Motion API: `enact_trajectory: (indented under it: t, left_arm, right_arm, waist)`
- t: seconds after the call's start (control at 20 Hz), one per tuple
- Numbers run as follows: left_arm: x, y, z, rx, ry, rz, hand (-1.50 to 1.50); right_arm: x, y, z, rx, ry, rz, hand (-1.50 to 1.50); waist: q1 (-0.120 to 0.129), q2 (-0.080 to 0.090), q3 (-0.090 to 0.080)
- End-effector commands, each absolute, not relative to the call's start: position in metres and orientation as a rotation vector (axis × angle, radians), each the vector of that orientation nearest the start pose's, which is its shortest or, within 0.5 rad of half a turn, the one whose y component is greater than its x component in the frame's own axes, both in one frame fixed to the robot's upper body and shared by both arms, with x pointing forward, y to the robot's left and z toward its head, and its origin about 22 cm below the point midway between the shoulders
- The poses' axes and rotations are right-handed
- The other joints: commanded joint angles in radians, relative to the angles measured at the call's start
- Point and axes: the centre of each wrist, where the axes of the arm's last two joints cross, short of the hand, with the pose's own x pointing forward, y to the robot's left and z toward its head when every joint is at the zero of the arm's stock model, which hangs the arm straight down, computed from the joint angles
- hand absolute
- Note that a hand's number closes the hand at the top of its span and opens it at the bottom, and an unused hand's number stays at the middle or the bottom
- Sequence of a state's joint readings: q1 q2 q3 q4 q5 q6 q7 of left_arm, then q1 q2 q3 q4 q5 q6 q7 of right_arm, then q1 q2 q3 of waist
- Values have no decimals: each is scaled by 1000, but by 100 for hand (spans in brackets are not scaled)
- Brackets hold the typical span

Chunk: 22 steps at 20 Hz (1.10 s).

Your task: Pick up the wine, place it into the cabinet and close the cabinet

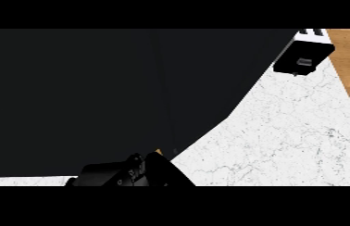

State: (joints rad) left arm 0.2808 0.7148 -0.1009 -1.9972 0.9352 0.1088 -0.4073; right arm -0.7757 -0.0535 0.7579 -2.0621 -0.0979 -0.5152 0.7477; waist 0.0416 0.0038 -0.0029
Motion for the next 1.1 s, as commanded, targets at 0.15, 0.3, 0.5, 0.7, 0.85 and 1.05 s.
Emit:
enact_trajectory:
  t: [0.15, 0.3, 0.5, 0.7, 0.85, 1.05]
  left_arm:
    - [173, 305, 94, -295, -1936, 220, -150]
    - [178, 310, 88, -282, -1930, 224, -150]
    - [180, 324, 91, -253, -1944, 208, -150]
    - [169, 329, 90, -270, -1927, 214, -150]
    - [191, 316, 86, -230, -1956, 207, -150]
    - [184, 313, 89, -268, -1941, 202, -150]
  right_arm:
    - [232, 16, 271, 550, -1787, 576, 150]
    - [245, 35, 284, 426, -1882, 588, 150]
    - [290, 27, 276, 319, -1899, 632, 150]
    - [318, 23, 255, 281, -1848, 564, 150]
    - [342, 22, 271, 293, -1848, 547, 150]
    - [360, 21, 263, 261, -1838, 552, 150]
  waist:
    - [-1, 1, 2]
    - [-7, -1, 1]
    - [-16, 0, 2]
    - [-14, -1, 2]
    - [-24, 2, 2]
    - [-16, 2, 2]
